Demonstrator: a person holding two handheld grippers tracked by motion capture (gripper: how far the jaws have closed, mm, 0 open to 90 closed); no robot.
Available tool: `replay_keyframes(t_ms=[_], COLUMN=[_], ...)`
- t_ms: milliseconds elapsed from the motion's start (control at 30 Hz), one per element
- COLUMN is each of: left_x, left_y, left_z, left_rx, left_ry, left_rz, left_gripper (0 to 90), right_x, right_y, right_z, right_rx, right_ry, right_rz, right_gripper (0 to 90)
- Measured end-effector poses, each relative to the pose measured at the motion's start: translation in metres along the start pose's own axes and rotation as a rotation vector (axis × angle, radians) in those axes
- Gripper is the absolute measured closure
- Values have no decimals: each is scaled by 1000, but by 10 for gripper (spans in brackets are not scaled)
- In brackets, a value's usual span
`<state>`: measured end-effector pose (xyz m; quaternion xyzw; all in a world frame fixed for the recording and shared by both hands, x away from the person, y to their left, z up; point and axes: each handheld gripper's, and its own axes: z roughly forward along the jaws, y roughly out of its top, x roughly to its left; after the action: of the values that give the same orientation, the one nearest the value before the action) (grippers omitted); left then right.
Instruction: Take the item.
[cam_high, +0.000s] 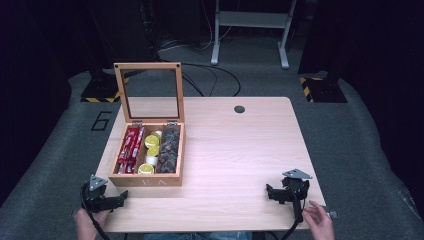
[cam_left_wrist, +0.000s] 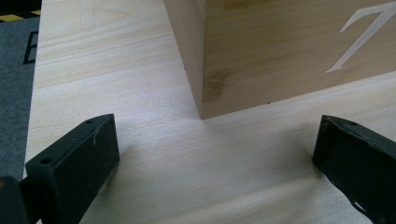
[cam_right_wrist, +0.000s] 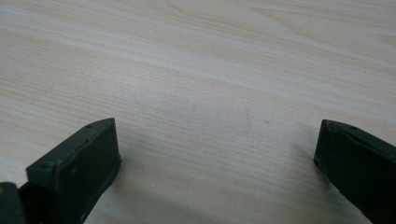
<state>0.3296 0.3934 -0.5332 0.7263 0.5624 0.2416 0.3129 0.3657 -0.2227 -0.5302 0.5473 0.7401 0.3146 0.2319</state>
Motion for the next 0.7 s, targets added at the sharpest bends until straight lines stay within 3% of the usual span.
replay_keyframes(t_ms=[700], left_x=[-1], left_y=[1], left_z=[1], left_rx=[-4], left_ry=[10], left_rz=[-8], left_gripper=[4], right_x=[-1], right_y=[0], right_z=[1], right_rx=[-4], right_ry=[8], right_rz=[-3], right_gripper=[0])
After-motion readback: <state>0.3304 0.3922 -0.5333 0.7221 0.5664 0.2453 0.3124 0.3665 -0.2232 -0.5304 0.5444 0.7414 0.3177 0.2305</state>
